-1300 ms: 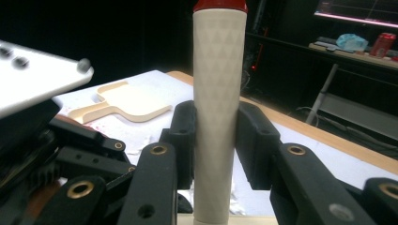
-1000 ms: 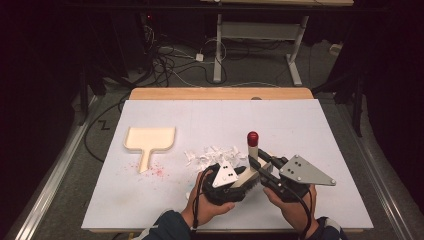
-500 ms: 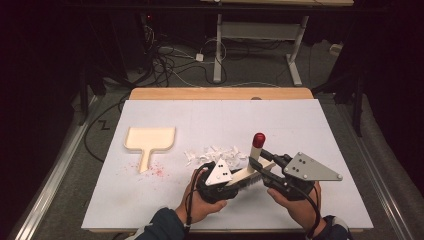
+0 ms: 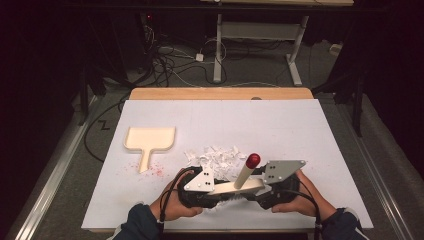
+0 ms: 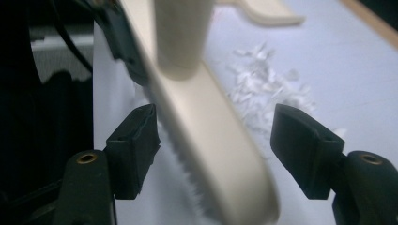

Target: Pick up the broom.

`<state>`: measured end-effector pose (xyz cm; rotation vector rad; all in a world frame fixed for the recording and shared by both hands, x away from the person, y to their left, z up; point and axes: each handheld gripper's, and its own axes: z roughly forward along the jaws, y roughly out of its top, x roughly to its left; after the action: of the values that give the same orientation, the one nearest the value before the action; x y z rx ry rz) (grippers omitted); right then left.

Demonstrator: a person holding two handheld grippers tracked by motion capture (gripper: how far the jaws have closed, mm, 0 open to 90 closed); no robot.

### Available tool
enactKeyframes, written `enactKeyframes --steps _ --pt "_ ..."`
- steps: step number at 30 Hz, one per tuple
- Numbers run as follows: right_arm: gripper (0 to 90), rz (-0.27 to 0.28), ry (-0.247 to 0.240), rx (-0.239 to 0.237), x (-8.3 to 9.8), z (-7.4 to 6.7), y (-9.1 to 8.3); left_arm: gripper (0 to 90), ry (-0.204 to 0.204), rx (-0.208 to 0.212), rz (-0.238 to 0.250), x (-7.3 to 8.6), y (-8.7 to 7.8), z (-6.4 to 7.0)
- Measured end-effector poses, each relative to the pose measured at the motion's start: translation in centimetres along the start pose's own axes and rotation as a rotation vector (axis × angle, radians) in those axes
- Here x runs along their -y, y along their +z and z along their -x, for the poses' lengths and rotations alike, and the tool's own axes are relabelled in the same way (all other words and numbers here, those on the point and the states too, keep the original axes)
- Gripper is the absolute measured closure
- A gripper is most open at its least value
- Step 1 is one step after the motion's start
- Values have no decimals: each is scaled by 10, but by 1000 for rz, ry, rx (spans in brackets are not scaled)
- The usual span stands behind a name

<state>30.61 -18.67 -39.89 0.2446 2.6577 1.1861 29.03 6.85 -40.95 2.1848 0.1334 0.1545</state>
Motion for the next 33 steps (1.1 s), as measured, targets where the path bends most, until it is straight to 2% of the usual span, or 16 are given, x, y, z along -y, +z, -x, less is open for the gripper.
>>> enactKeyframes --steps 4,5,9,10,11,12,13,14,15,18,20,21,26,27,30,33 --pt "567 -19 -30 -110 -1 -5 16 640 11 15 -23 0 2 0" --pt "581 -11 -68 -113 -3 -5 19 635 14 13 -29 1 2 0" --pt "673 -40 -30 -120 -6 -11 26 498 0 -34 -25 1 -4 -2" --pt "677 -50 -62 -104 -7 -12 29 464 -11 -38 -12 1 -9 -3" --pt "677 -54 -39 -95 -7 -15 30 395 -2 -107 3 1 -23 -2" --pt "677 -54 -39 -95 -7 -15 30 346 -2 -107 3 1 -23 -2" --pt "678 -41 -26 -114 -8 -16 31 280 6 -159 3 3 -32 -1" --pt "678 -38 -28 -103 -9 -17 31 221 -1 -275 20 11 -50 4" --pt "678 -46 -17 -84 -10 -19 29 211 -1 -275 20 11 -50 4" --pt "678 -46 -9 -66 -12 -21 28 177 -55 -384 64 30 -78 8" --pt "678 -45 12 -68 -17 -24 26 162 -77 -538 49 54 -98 14" --pt "678 -44 13 -68 -18 -26 25 156 -77 -538 49 54 -98 14" --pt "678 -45 10 -95 -26 -33 30 156 -181 -732 -1 102 -115 17" --pt "678 -56 48 -107 -28 -38 32 156 -204 -737 6 109 -118 17" --pt "678 -95 28 -180 -36 -45 52 156 -292 -777 46 124 -127 14" --pt "678 -126 61 -230 -38 -45 72 157 -303 -794 51 126 -128 12"
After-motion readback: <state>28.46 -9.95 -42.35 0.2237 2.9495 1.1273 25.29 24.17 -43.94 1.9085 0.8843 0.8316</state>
